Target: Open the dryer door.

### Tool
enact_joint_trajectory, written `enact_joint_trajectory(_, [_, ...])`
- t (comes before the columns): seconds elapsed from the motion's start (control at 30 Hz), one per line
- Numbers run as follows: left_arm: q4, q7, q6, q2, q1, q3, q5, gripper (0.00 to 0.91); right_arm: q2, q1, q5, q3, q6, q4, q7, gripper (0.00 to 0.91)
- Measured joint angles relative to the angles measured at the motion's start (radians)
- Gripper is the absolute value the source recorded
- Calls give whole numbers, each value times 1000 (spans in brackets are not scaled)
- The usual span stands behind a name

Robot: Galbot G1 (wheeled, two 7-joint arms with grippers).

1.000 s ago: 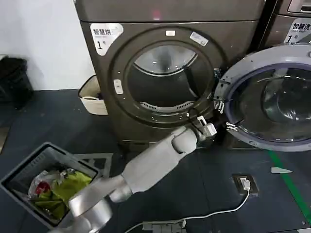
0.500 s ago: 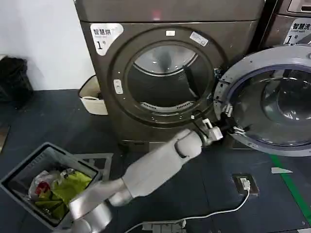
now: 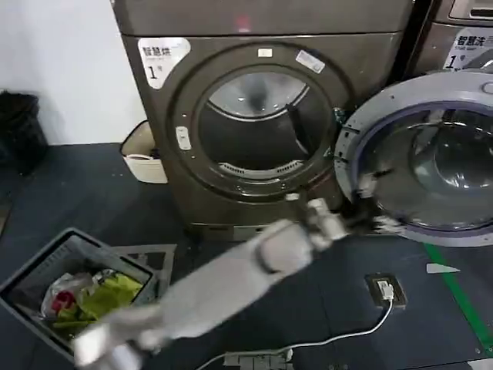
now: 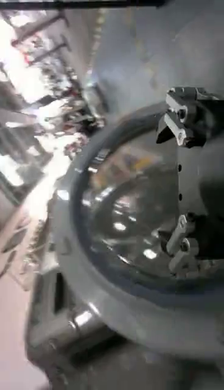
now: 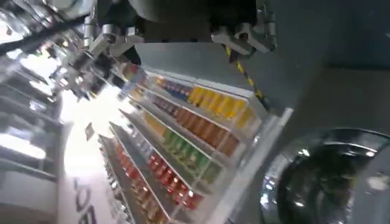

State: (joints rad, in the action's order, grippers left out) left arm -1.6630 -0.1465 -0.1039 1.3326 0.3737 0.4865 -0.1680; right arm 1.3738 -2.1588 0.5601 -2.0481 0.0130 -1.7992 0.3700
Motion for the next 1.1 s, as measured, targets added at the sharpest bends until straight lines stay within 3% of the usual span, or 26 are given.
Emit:
enact_joint_trajectory(0.3, [-219, -4, -51, -399, 144, -102, -131, 907, 11, 36, -31, 3, -39, -5, 42, 907])
enact_joint_trajectory(0.57, [-367, 24, -130, -707, 412, -328, -268, 907, 14, 70, -55, 4, -52, -12, 41, 907])
enact_joint_trajectory(0.73, [-374, 22, -225, -825, 593, -519, -361, 907, 22, 99, -90, 14, -91, -34, 35, 907])
enact_joint_trajectory(0.93, [-325, 21, -336, -904, 641, -620, -525, 907, 30, 121, -102, 34, -101, -48, 17, 907])
enact_joint_trajectory(1.1, [-308, 92, -445, -945, 680, -678, -646, 907, 38, 128, -105, 38, -100, -36, 17, 907])
